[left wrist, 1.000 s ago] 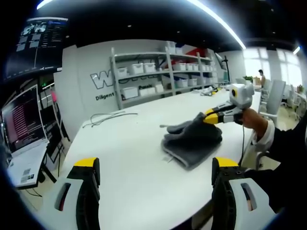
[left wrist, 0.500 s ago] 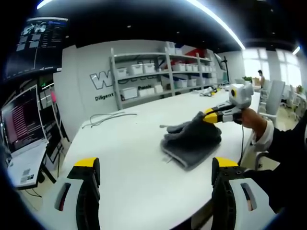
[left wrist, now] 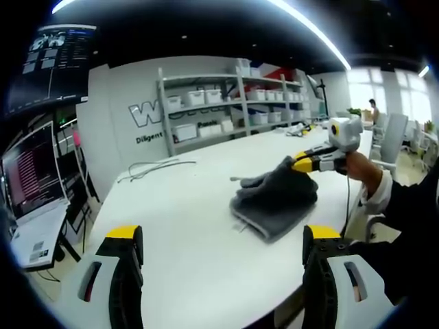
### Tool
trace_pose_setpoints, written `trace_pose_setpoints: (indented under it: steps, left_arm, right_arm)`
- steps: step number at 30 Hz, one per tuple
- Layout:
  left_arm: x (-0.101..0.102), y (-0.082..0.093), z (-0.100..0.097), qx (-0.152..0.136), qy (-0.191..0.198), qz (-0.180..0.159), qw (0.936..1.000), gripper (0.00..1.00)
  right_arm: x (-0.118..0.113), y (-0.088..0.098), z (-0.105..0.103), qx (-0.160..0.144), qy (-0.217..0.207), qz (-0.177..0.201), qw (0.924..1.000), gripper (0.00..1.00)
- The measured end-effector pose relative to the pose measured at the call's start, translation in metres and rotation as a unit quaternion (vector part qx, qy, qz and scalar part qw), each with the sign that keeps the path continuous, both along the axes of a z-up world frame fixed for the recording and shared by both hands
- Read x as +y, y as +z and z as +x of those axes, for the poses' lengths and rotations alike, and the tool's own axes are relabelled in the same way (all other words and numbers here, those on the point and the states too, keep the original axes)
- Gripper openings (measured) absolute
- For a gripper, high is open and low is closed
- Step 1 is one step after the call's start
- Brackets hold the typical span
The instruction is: Open the folded towel by lifting each exposed corner and separating the folded layers until the towel lies flat within the target outline without major curled edges
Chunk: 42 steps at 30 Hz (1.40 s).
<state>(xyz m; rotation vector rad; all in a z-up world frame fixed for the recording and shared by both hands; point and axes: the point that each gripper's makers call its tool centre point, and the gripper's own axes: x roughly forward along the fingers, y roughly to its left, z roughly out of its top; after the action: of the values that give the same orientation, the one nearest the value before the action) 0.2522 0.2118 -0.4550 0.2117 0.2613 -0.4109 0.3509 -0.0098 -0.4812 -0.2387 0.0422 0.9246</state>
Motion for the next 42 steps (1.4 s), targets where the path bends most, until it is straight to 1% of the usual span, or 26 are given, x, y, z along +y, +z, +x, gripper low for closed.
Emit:
trace_pose_setpoints:
  steps: [6,12,35,42]
  left_arm:
    - [0.000,0.001,0.000,-0.001,0.001,-0.001,1.0000,0.95]
    - [0.000,0.000,0.000,0.000,0.001,0.000,1.0000,0.95]
    - [0.001,0.001,0.002,0.001,0.000,0.000,1.0000,0.95]
    - [0.000,0.000,0.004,0.002,0.000,0.001,1.0000,0.95]
  right_arm:
    - [-0.003,0.000,0.000,0.001,-0.004,0.002,1.0000,0.03]
    - [-0.008,0.001,0.007,0.002,-0.008,0.003,1.0000,0.03]
    - [-0.018,0.004,0.006,0.002,-0.021,0.008,0.9997,0.03]
    - [-0.022,0.005,0.008,0.003,-0.025,0.011,0.9996,0.03]
